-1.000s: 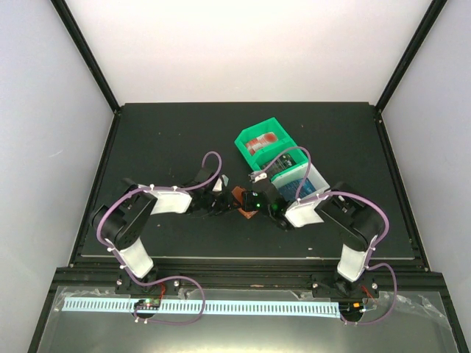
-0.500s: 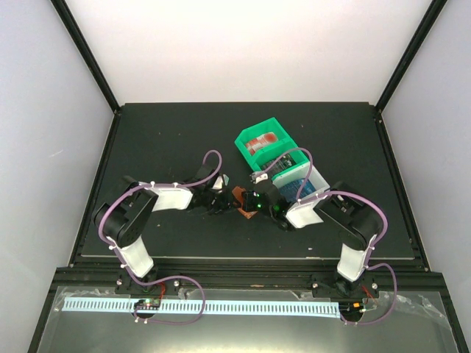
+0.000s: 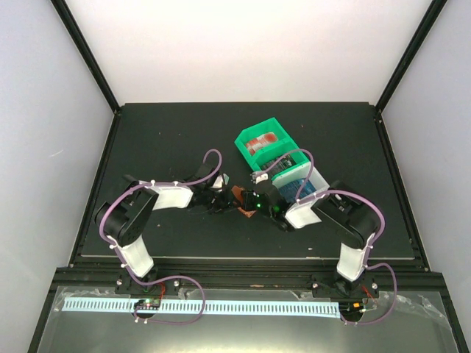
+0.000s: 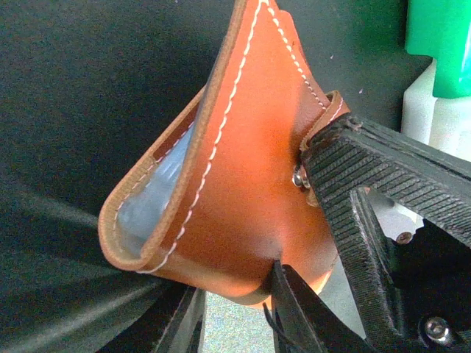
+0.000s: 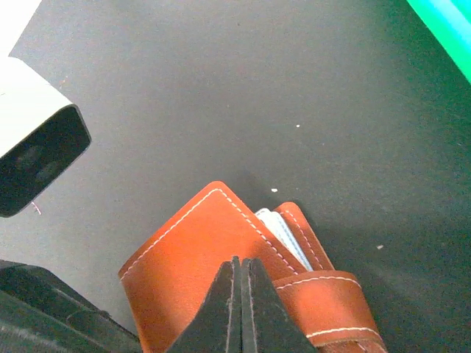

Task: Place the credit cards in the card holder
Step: Close the card holder at the center of the board.

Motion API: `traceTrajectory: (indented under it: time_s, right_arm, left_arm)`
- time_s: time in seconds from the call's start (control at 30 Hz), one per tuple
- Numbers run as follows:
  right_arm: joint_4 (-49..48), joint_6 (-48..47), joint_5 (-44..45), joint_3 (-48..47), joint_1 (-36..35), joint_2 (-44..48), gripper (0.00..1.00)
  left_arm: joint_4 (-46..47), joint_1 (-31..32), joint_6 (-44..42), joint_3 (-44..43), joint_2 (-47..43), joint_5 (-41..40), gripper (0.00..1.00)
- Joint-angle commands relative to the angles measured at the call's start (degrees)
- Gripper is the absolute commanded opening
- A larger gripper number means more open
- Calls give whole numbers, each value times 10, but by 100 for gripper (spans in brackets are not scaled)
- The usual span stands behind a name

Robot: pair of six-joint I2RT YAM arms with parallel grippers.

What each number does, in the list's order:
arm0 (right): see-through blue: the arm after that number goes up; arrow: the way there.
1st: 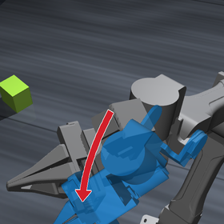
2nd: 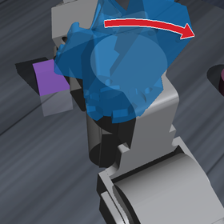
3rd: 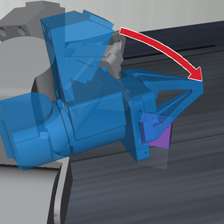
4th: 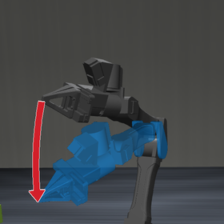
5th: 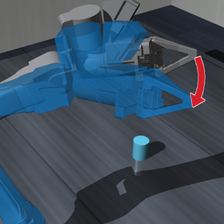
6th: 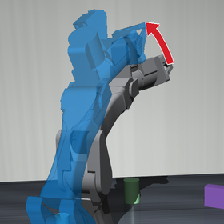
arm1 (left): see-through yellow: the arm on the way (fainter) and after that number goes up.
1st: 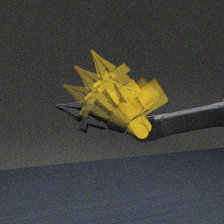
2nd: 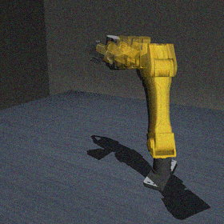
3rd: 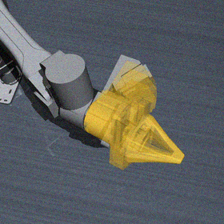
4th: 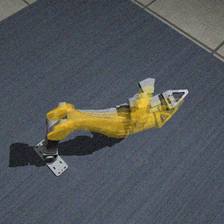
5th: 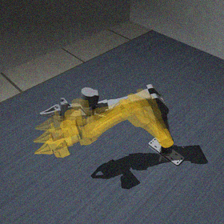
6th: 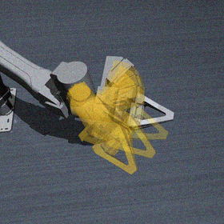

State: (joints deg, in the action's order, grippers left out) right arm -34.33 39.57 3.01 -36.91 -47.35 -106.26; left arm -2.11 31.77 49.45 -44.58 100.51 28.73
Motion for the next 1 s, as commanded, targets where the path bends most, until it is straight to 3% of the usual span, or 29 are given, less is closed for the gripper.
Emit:
traceTrajectory:
  time_s: [0.0, 0.2, 0.6, 0.97]
  right_arm:
    - [360, 5, -49, 69, -21, -35, 2]
    - [396, -22, -57, -3, 15, 40, 17]
    - [525, -95, -57, -164, 53, 72, 31]
    - [560, -86, -76, -208, 55, 96, 34]
  left_arm:
    - [-36, -13, -30, 14, 59, -146, 27]
    - [-39, -13, -34, 15, 57, -151, 31]
    - [-45, -13, -52, 9, 57, -140, 35]
    - [-42, -13, -61, 11, 57, -130, 37]
